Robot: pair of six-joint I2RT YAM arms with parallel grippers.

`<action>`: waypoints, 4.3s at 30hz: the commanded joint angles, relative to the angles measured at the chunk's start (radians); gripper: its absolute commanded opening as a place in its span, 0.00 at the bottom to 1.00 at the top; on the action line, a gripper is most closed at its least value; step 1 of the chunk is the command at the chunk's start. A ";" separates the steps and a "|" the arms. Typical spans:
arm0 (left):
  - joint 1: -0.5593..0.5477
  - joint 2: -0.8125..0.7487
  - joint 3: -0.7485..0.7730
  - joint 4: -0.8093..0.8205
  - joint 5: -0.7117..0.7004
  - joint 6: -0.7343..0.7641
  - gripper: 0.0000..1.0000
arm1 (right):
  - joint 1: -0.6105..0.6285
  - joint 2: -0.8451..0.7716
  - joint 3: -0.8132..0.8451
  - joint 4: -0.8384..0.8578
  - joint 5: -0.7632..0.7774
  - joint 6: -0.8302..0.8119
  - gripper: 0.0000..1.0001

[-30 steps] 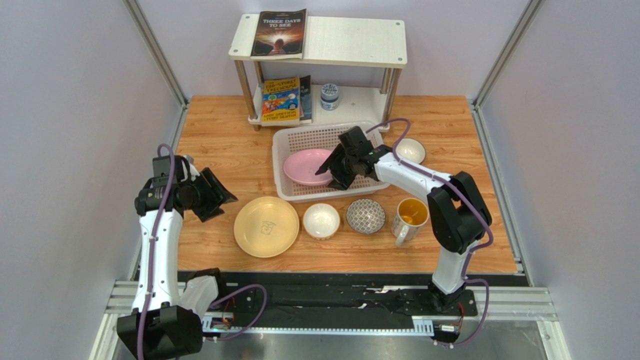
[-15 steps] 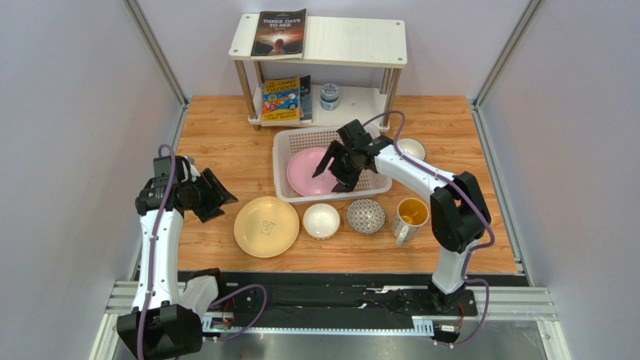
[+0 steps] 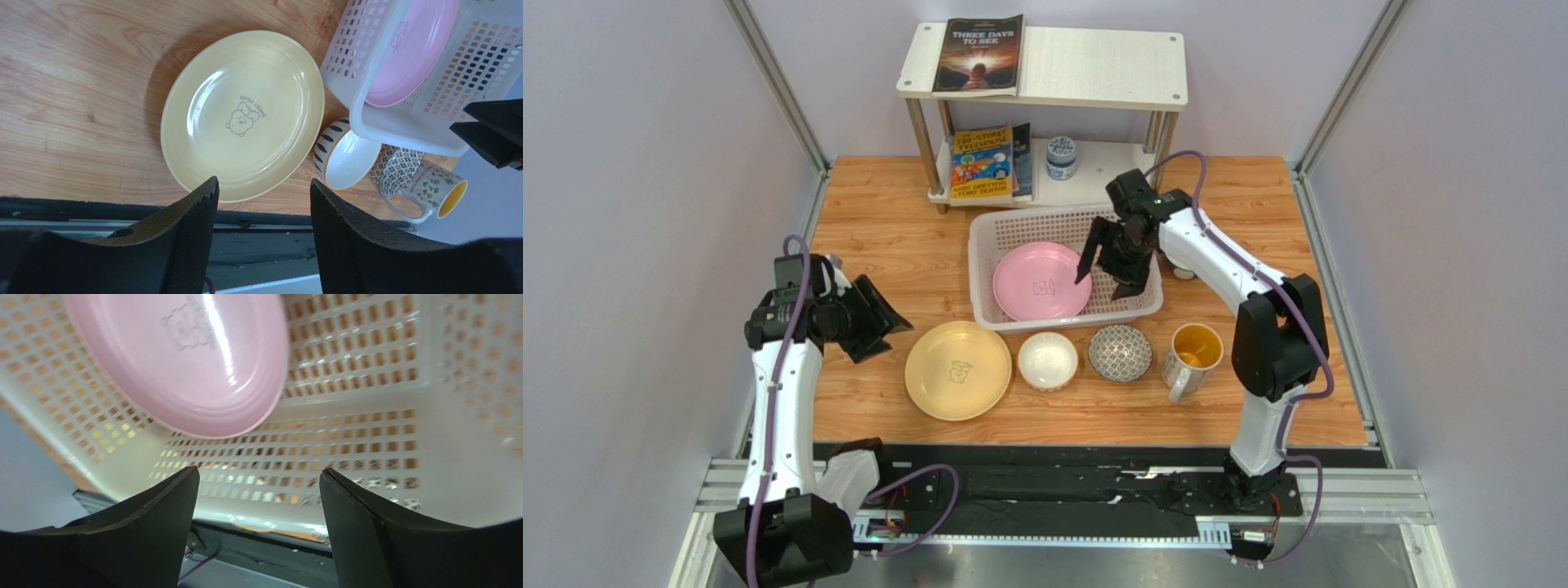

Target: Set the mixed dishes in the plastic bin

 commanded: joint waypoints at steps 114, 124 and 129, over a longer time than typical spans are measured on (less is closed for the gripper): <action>0.047 0.358 0.125 -0.226 -0.213 0.143 0.00 | 0.133 -0.660 -0.515 0.347 -0.032 0.042 0.71; 0.110 0.147 0.200 -0.260 -0.125 0.065 0.00 | 0.349 -0.473 -0.389 0.408 -0.023 0.079 0.77; 0.110 0.090 0.156 -0.246 -0.038 0.061 0.00 | 0.452 -0.364 -0.337 0.530 -0.027 0.122 0.77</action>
